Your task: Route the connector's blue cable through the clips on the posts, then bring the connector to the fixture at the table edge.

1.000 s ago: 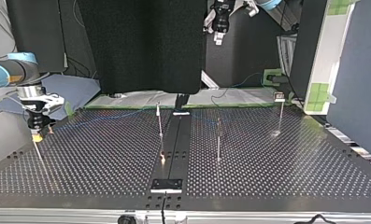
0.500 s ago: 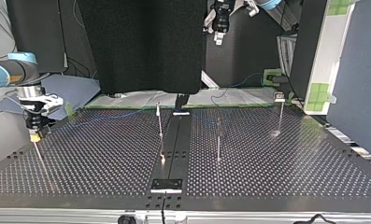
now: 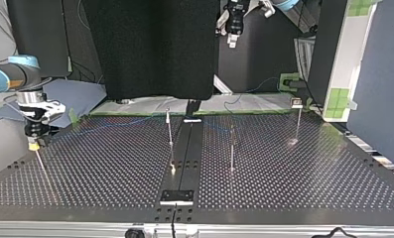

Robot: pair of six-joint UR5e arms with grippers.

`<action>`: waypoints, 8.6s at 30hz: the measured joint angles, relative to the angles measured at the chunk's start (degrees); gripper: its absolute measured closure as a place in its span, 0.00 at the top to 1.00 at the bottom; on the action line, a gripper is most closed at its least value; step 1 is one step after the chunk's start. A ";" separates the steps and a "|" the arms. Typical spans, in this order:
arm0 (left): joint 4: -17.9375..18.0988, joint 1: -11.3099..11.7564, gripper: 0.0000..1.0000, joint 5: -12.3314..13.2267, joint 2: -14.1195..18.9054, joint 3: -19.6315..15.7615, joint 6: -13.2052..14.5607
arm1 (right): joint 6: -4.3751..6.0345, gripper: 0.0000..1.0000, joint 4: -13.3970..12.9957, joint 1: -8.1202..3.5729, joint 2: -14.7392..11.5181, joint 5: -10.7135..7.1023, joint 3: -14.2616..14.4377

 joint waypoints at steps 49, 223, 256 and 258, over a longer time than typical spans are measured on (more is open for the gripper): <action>-0.09 0.00 1.00 0.08 0.01 0.08 -0.06 | 1.77 1.00 5.20 -0.09 0.01 16.27 0.04; -1.67 3.69 1.00 -9.23 0.01 7.56 1.34 | -4.36 1.00 -8.64 53.78 -5.33 47.85 24.34; -1.67 3.69 1.00 -9.23 0.01 7.56 1.34 | -4.36 1.00 -8.64 53.78 -5.33 47.85 24.34; -1.67 3.69 1.00 -9.23 0.01 7.56 1.34 | -4.36 1.00 -8.64 53.79 -5.33 47.85 24.34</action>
